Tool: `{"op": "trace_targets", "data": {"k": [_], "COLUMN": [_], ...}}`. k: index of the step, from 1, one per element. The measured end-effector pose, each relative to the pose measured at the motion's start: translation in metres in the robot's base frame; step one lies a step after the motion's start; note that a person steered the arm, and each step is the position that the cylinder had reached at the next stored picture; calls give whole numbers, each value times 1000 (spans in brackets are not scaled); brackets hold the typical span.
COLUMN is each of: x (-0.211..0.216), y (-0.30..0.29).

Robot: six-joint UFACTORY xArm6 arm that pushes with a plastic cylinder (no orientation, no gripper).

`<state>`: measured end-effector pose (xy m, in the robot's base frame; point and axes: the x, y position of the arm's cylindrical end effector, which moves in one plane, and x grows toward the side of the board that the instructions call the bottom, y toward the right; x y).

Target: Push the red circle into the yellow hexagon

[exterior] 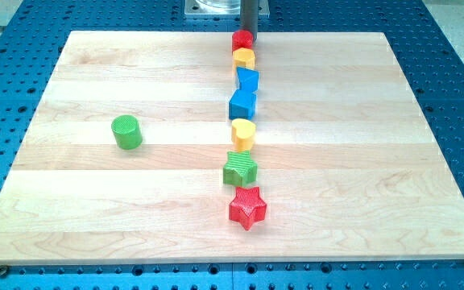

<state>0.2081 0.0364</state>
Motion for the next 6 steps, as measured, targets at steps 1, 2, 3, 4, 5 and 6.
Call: {"op": "trace_targets", "data": {"k": [1, 2, 3, 4, 5, 6], "x": [8, 12, 24, 27, -15, -14], "y": [0, 0, 0, 0, -10, -49]}}
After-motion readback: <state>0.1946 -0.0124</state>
